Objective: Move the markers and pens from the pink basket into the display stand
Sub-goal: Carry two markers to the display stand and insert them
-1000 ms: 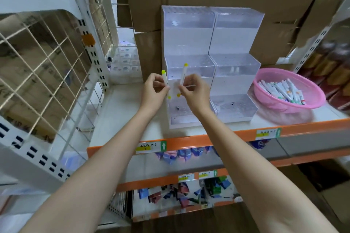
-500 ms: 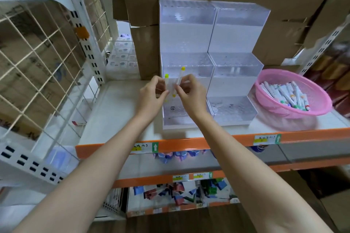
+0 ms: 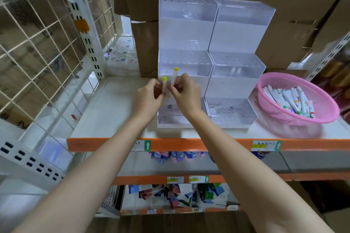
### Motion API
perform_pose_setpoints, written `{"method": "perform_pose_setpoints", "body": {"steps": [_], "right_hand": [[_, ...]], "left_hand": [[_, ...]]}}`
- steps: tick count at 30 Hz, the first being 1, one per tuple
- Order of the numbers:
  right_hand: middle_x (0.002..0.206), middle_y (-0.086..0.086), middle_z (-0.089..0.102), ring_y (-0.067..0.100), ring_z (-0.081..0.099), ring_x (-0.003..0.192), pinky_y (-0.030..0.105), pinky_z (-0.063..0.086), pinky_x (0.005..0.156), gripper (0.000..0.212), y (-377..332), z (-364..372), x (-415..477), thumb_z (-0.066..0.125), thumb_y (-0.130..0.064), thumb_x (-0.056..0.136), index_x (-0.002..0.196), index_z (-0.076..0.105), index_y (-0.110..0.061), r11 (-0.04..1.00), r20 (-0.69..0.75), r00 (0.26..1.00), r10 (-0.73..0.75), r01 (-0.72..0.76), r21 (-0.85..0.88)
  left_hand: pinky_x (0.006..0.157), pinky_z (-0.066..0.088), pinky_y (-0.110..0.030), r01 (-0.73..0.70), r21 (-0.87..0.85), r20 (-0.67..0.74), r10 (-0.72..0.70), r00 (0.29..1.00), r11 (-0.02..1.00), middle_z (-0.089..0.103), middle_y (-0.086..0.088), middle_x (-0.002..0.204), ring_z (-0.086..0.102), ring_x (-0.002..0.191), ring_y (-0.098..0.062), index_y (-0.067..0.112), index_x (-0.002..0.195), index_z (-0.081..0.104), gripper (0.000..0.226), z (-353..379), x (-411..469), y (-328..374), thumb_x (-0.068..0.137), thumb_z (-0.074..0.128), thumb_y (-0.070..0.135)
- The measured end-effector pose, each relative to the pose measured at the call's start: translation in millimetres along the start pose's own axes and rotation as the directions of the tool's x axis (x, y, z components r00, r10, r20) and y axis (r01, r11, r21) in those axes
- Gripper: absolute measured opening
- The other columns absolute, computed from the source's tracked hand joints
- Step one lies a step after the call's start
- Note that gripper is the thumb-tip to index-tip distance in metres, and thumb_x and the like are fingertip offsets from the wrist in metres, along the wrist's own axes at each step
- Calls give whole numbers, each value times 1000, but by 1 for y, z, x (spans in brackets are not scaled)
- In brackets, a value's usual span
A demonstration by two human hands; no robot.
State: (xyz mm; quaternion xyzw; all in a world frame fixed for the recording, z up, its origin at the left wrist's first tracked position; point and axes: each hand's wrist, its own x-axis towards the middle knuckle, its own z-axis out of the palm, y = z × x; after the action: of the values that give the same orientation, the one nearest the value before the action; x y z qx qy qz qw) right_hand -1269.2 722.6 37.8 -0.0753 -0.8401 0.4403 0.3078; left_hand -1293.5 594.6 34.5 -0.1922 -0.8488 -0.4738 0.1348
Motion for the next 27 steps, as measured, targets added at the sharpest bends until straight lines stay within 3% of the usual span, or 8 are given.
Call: {"method": "perform_pose_setpoints", "body": {"steps": [8,17,21,27], "right_hand": [[71,4,65,25,61,68,40,47,62,16,4,0,0,71,-14,83,80,59,-5,996,91,996,-21,29,-86],[73,4,68,22,65,69,35,51,63,12,-2,-1,7,73,-16,80,75,64,-10,991,118,991,61,-46,-127],[71,6,67,26,66,65,40,53,61,16,-2,2,4,74,-13,79,70,60,-13,991,124,987,97,-85,-105],[74,7,69,24,65,72,31,46,62,11,-1,2,0,74,-12,79,73,65,-8,978,172,977,126,-93,-187]], "left_hand": [[69,46,-19,25,64,28,-27,999,998,70,-4,79,66,75,-18,6,85,65,11,-5,7,2,77,72,8],[60,38,-2,48,81,58,-53,997,996,72,-5,80,64,72,-13,6,89,69,12,-11,5,1,78,72,10],[68,45,-18,26,145,86,-39,996,989,72,-7,82,67,78,-19,6,87,69,10,-10,8,3,78,70,11],[73,50,-27,51,169,114,-71,991,984,73,-8,83,68,80,-22,6,84,71,7,-8,8,2,77,70,9]]}}
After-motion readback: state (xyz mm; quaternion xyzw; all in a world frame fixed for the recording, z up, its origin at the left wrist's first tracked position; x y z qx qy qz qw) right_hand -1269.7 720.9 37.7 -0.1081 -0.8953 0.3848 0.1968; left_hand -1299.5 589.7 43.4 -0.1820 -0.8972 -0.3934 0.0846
